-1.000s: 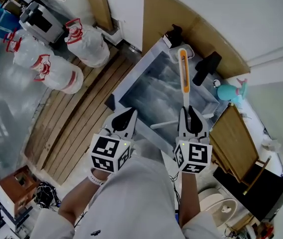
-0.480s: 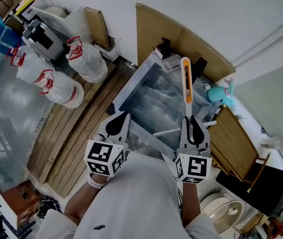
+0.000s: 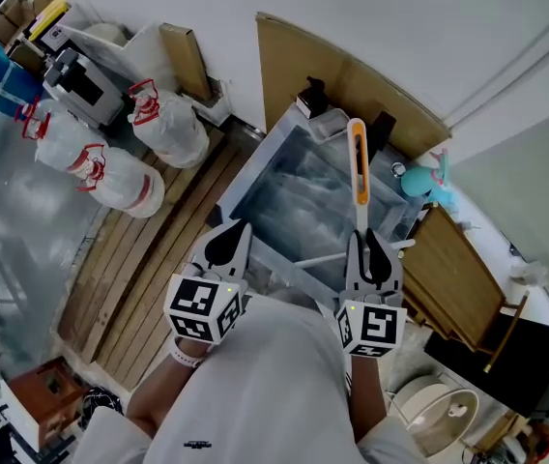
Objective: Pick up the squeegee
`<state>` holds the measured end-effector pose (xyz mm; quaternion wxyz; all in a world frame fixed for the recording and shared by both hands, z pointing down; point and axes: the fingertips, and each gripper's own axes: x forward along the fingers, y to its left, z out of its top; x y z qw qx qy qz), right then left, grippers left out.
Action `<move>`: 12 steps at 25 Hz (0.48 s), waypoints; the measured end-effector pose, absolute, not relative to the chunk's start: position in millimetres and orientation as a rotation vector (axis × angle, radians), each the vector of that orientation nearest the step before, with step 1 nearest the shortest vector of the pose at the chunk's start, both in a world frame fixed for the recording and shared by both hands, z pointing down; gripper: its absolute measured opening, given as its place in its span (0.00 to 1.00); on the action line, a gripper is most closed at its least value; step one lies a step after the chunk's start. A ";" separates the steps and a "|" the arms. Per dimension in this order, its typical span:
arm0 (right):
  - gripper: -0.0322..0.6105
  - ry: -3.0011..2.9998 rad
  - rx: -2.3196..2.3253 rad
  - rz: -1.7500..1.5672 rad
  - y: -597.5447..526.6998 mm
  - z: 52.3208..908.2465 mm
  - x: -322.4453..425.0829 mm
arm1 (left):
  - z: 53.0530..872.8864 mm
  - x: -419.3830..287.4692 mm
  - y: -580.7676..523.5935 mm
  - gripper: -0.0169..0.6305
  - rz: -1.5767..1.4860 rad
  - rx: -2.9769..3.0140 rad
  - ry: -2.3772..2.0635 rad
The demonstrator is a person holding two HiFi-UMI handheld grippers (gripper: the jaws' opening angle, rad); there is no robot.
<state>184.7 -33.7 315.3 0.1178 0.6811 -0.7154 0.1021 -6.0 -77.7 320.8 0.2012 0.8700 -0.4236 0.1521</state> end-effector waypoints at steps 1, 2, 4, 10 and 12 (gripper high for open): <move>0.15 -2.093 1.994 0.297 -34.0 314.6 185.5 | 320.2 -5.4 -77.9 0.03 0.425 2.431 -1.184; 0.15 -2.093 1.995 0.297 -34.1 314.1 186.5 | 319.9 -4.7 -78.0 0.03 0.424 2.432 -1.184; 0.15 -2.092 1.994 0.293 -35.2 313.8 188.5 | 319.9 -3.0 -78.2 0.03 0.423 2.432 -1.184; 0.15 -2.099 1.996 0.297 -37.3 313.6 192.5 | 320.3 1.7 -78.1 0.03 0.424 2.429 -1.183; 0.15 -2.099 1.996 0.297 -37.7 314.4 193.6 | 321.2 4.8 -77.7 0.03 0.428 2.427 -1.175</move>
